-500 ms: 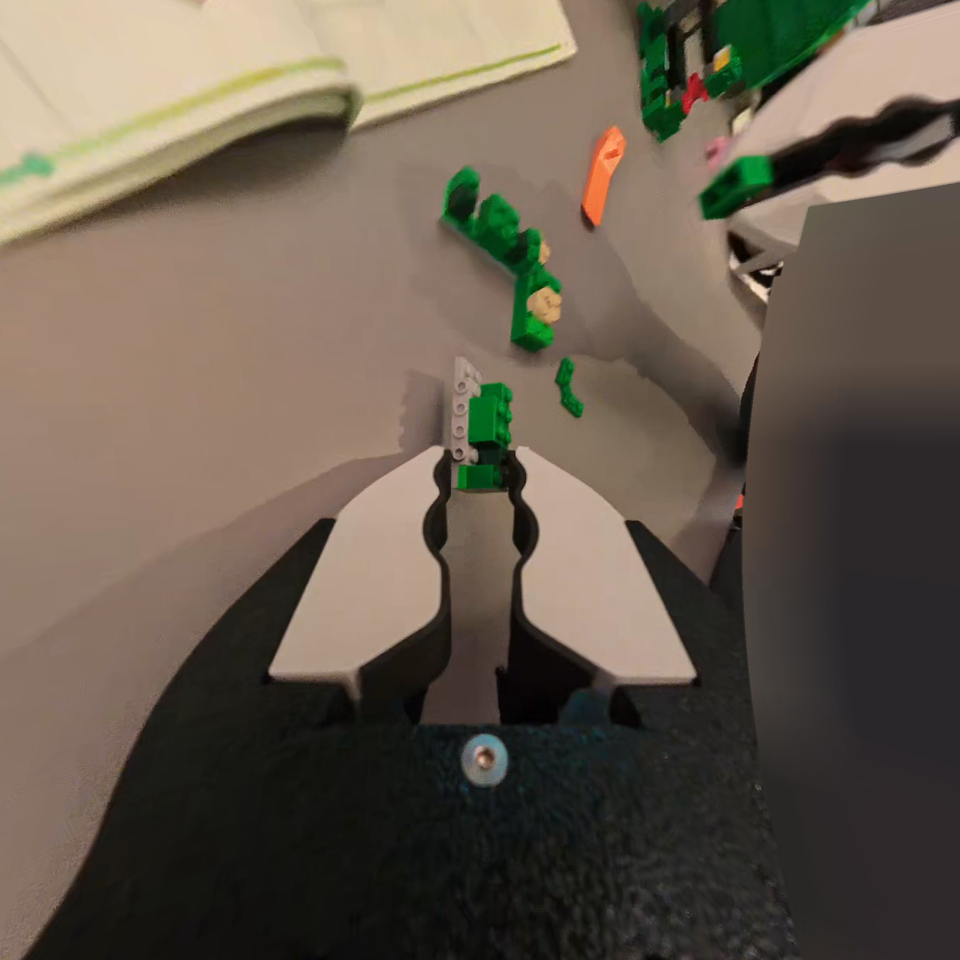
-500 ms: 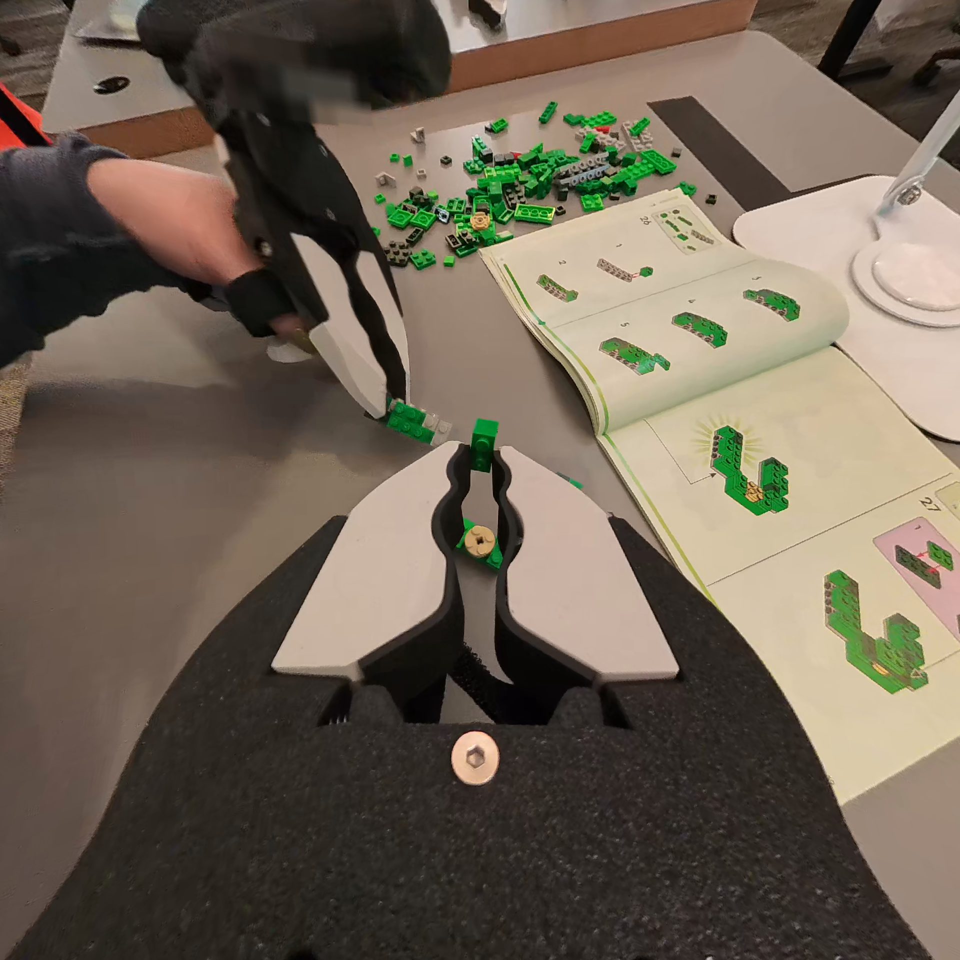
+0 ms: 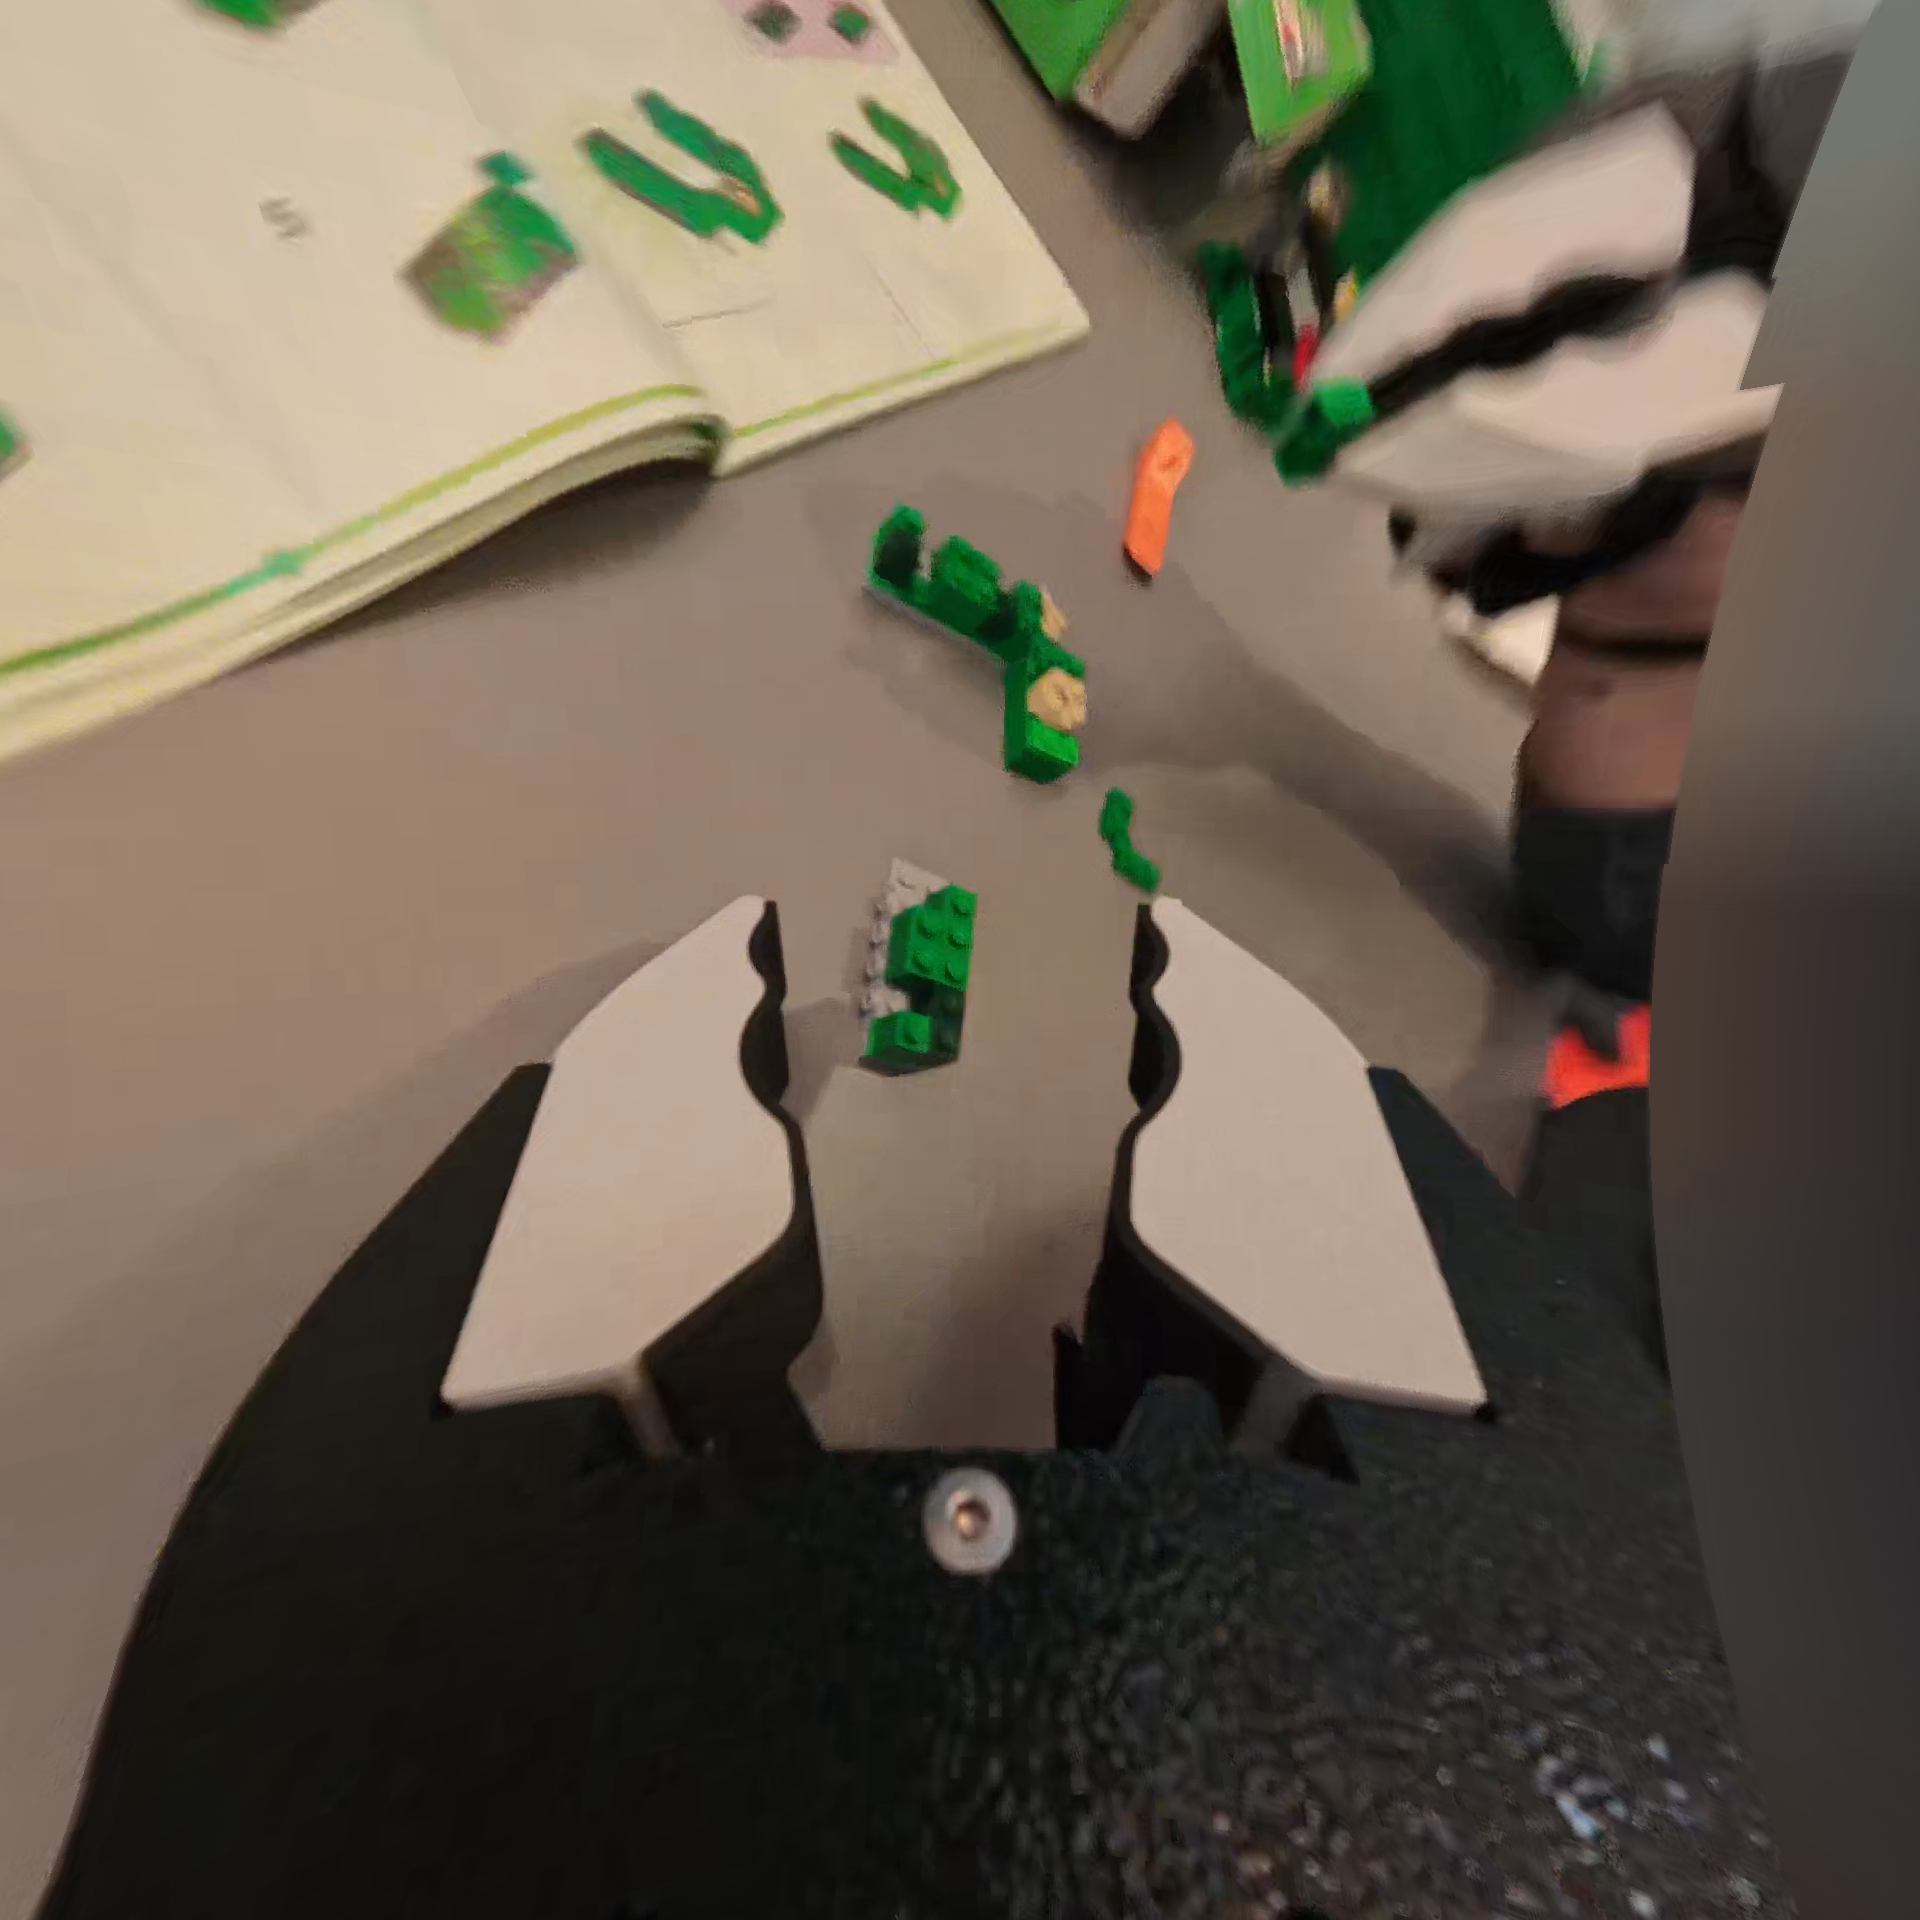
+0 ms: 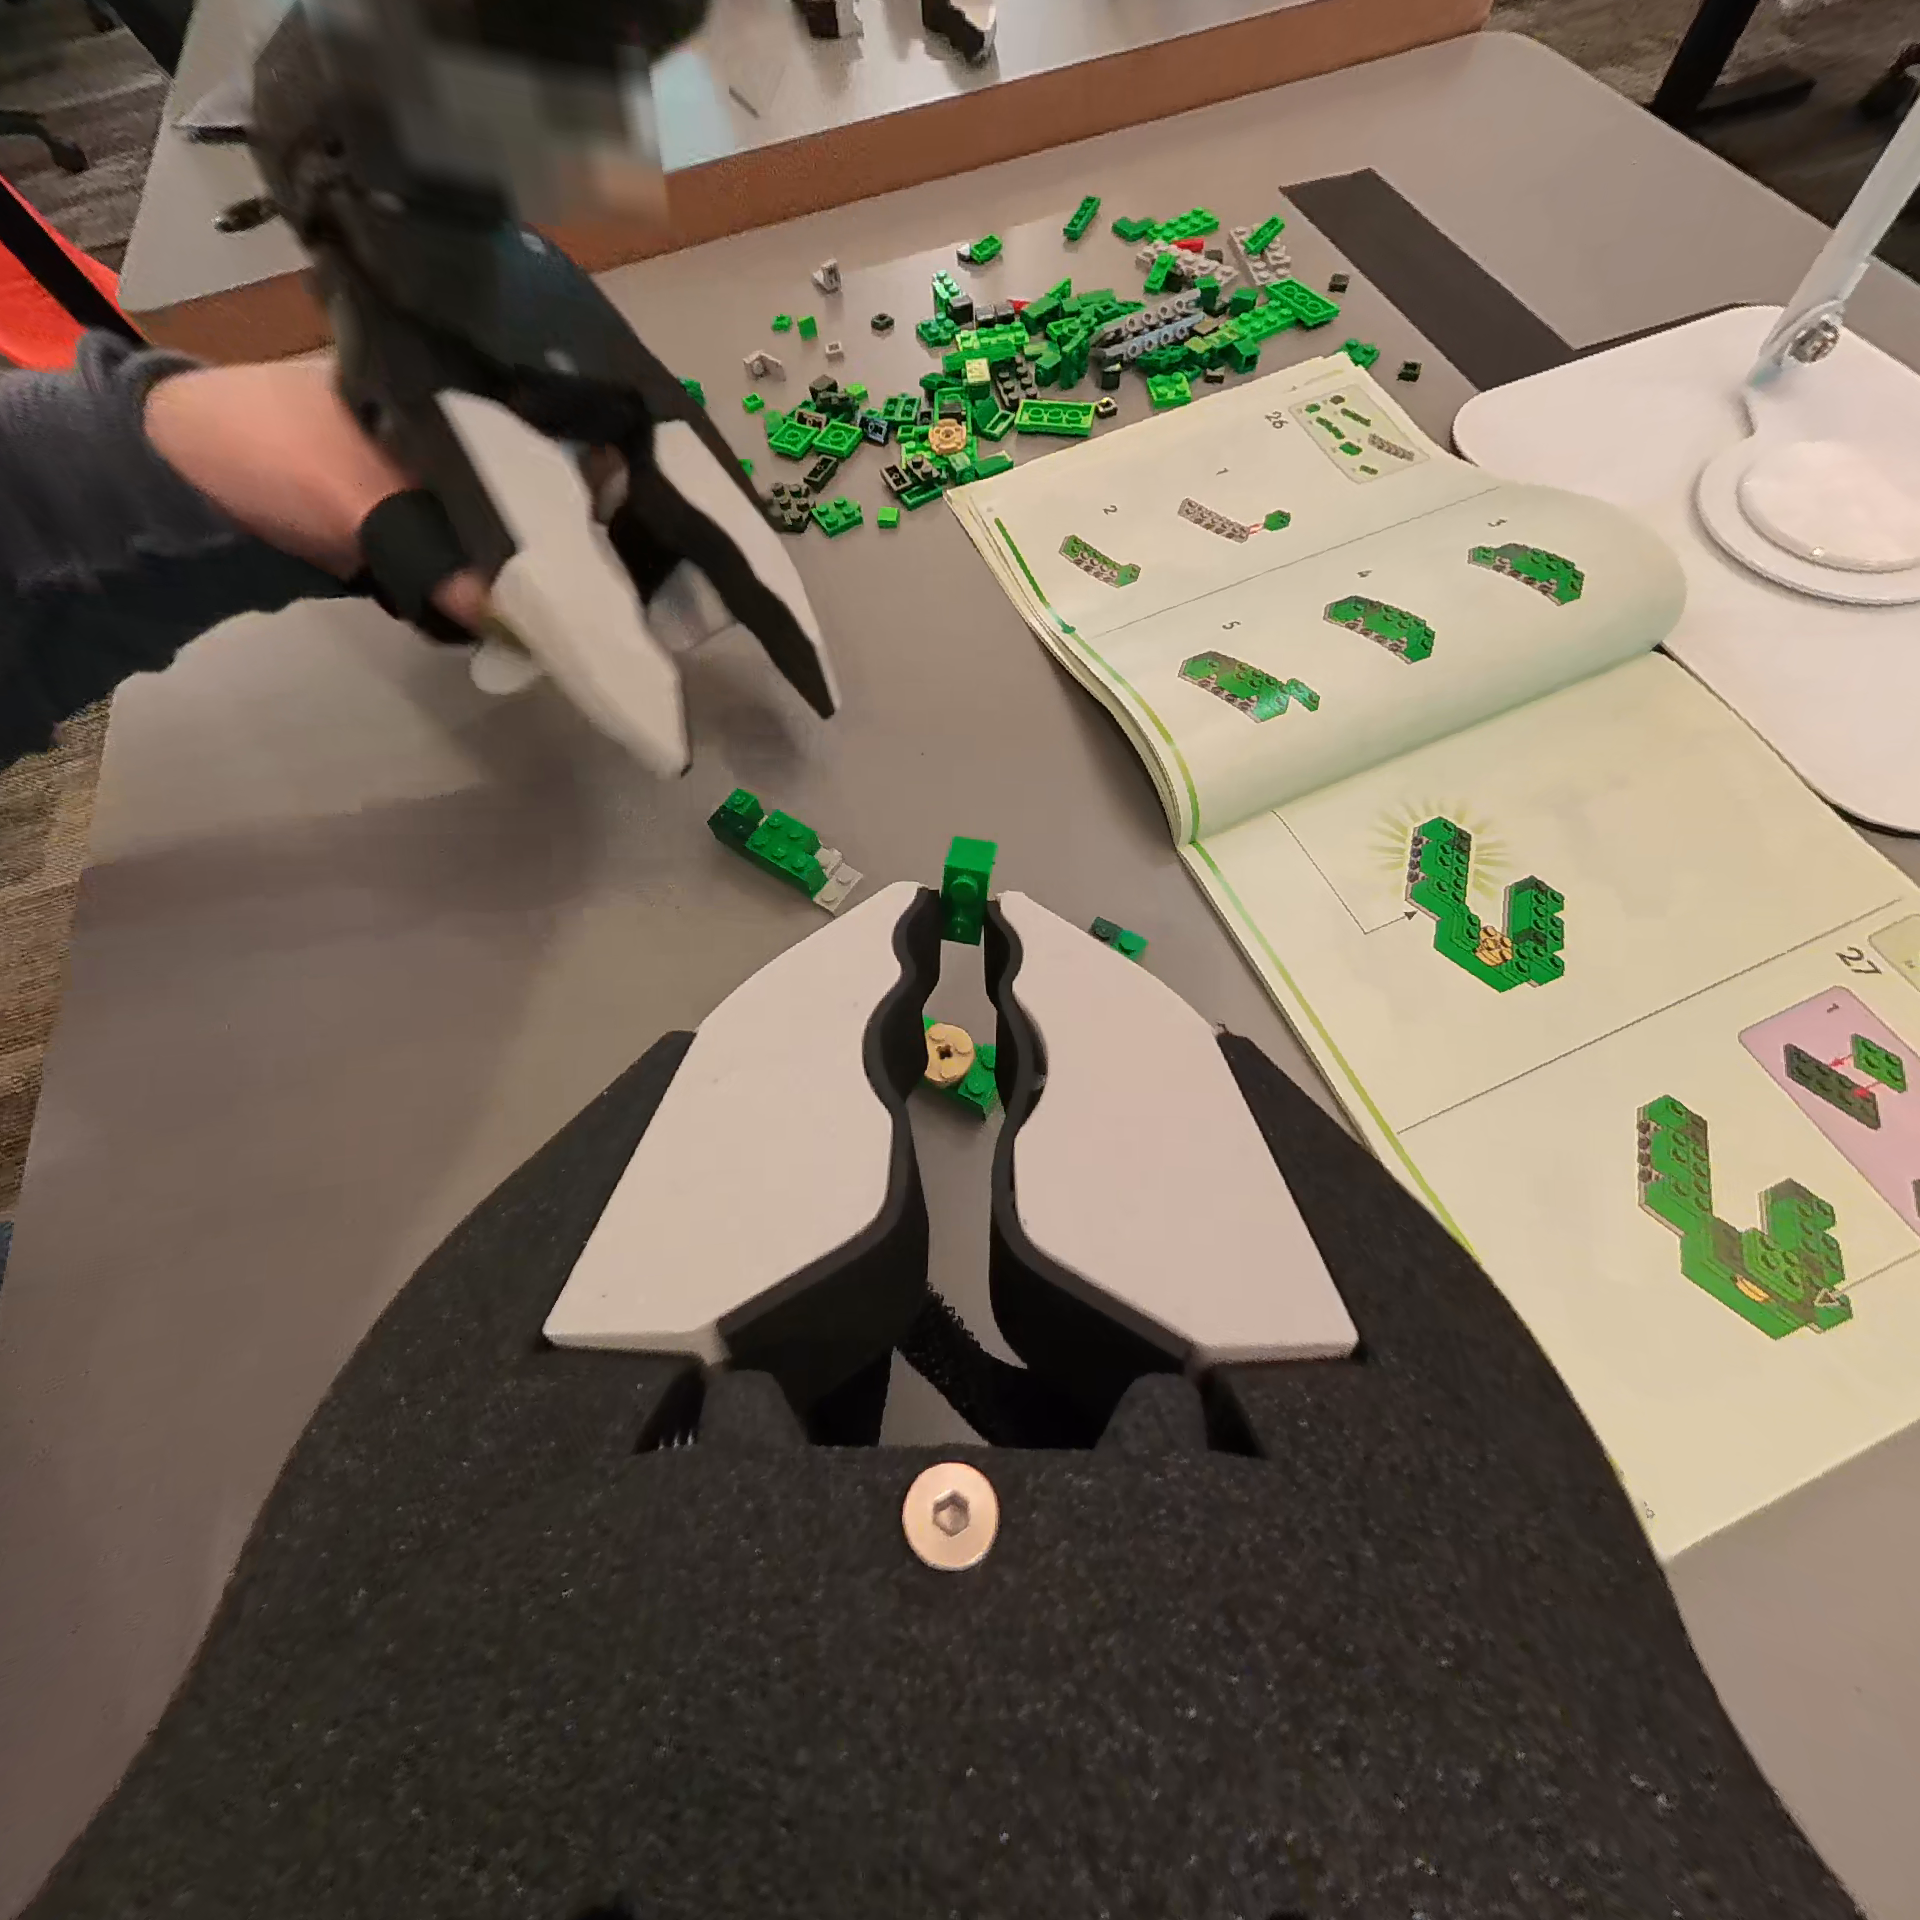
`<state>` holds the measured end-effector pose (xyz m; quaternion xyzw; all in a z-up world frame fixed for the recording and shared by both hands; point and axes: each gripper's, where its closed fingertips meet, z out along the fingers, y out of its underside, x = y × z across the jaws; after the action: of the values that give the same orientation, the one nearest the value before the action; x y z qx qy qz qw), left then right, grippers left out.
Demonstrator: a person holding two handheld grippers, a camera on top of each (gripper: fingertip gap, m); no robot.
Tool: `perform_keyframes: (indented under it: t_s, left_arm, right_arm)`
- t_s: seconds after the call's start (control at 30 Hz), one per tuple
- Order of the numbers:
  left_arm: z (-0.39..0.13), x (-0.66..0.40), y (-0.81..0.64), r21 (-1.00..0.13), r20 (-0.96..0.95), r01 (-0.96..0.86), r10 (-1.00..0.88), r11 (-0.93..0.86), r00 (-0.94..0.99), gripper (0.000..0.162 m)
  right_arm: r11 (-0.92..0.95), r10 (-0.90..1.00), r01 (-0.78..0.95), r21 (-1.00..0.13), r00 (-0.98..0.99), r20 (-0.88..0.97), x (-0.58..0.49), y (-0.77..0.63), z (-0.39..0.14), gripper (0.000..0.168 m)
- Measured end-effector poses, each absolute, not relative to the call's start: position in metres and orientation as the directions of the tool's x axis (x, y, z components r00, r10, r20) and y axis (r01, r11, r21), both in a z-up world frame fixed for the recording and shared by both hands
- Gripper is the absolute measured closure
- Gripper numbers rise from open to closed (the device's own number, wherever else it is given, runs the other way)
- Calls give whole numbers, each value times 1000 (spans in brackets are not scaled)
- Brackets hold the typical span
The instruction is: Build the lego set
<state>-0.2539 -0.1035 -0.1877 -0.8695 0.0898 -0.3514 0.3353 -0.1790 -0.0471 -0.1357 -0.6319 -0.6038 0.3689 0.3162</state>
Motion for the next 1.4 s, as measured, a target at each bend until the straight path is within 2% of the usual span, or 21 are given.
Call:
perform_keyframes:
  t_s: [0.07,0.13,0.2,0.3,0.43,0.57,0.7,0.8,0.93,1.0,1.07,1.1,1.2,1.27,1.4]
  left_arm:
    - [-198,-245,-113,-697,340,-151,-508,-701,792,95]
    - [-210,-243,-119,-679,129,-365,-593,-637,795,98]
    - [-217,-243,-120,-638,7,-484,-634,-598,774,102]
    - [-226,-242,-118,-611,-30,-532,-654,-587,756,107]
    - [-230,-240,-116,-614,-37,-538,-660,-578,751,126]
    - [-220,-250,-95,-632,-307,-600,-553,-490,775,145]
    - [-184,-236,-70,-746,-477,-582,-351,-322,806,145]
    - [-180,-217,-59,-722,-573,-642,-298,-256,763,145]
    - [-195,-181,-63,-701,-510,-668,-478,-251,715,145]
    - [-195,-166,-71,-705,-454,-676,-596,-214,662,145]
    - [-190,-164,-75,-714,-425,-673,-644,-194,637,145]
    - [-189,-158,-80,-719,-396,-676,-705,-161,589,145]
    - [-191,-153,-85,-714,-364,-689,-777,-122,514,145]
    - [-194,-147,-86,-705,-350,-701,-808,-106,474,145]
    - [-198,-133,-91,-702,-344,-708,-836,-73,427,145]
  right_arm:
    - [-81,995,533,-842,0,-95,-179,-47,-137,161]
    - [-83,995,539,-839,-3,-100,-180,-47,-139,161]
    - [-85,994,544,-835,-7,-105,-181,-50,-142,161]
    - [-87,993,553,-829,-19,-117,-184,-55,-145,161]
    - [-98,989,574,-813,-37,-145,-191,-67,-151,161]
    - [-88,994,592,-801,3,-108,-195,-68,-156,161]
    - [-114,989,576,-810,142,-38,-190,-54,-151,161]
    - [-144,974,572,-808,225,-15,-181,-52,-150,161]
    - [-142,971,593,-792,239,5,-164,-51,-150,160]
    - [-96,989,610,-787,144,-9,-153,-58,-148,161]
    - [19,998,662,-749,36,58,-133,-61,-153,161]
    - [112,993,706,-699,-66,93,-119,-69,-162,161]
    - [355,934,827,-435,-295,200,-75,-75,-202,160]
    - [405,914,860,-310,-369,170,-57,-78,-219,161]
    - [414,910,859,-300,-393,132,-55,-81,-226,160]
